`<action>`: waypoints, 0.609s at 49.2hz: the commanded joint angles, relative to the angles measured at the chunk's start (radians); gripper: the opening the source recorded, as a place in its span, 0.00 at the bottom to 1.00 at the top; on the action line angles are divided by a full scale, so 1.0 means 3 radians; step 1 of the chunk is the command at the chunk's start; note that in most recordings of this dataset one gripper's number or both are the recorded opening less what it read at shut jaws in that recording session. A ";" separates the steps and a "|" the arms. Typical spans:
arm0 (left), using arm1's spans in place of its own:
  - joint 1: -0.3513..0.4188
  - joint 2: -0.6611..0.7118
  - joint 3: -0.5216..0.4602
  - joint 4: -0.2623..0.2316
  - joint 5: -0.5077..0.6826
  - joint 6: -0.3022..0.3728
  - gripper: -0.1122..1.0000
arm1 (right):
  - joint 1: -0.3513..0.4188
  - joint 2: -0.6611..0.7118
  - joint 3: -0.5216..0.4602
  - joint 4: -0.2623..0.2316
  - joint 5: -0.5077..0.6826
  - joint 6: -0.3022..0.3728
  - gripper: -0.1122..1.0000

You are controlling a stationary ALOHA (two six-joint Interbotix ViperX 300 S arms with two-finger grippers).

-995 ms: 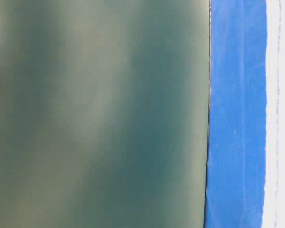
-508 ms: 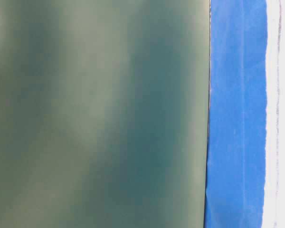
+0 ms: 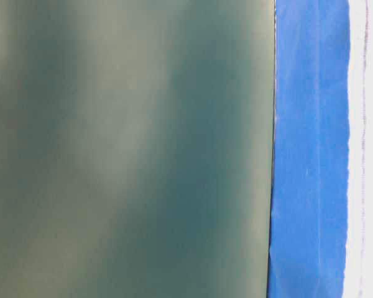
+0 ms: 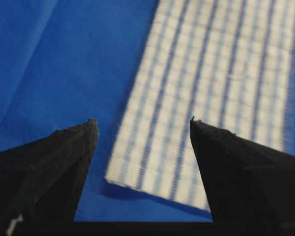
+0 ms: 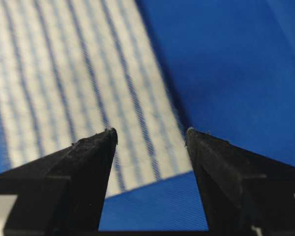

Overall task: Fold the blue towel.
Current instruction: 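Grasp the folded strip's left and right ends with both grippers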

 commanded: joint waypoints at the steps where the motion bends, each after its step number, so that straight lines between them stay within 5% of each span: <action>1: 0.0087 0.0266 -0.0082 0.0000 -0.0184 0.0005 0.72 | -0.0072 0.0184 -0.0066 -0.0010 -0.0061 -0.0005 0.68; 16: 0.0302 0.1135 -0.0327 0.0000 -0.0348 0.0041 0.72 | -0.0266 0.0782 -0.0128 -0.0015 -0.0245 -0.0005 0.68; 30: 0.0337 0.1217 -0.0322 0.0000 -0.0153 0.0112 0.70 | -0.0271 0.0864 -0.0128 -0.0015 -0.0245 -0.0015 0.67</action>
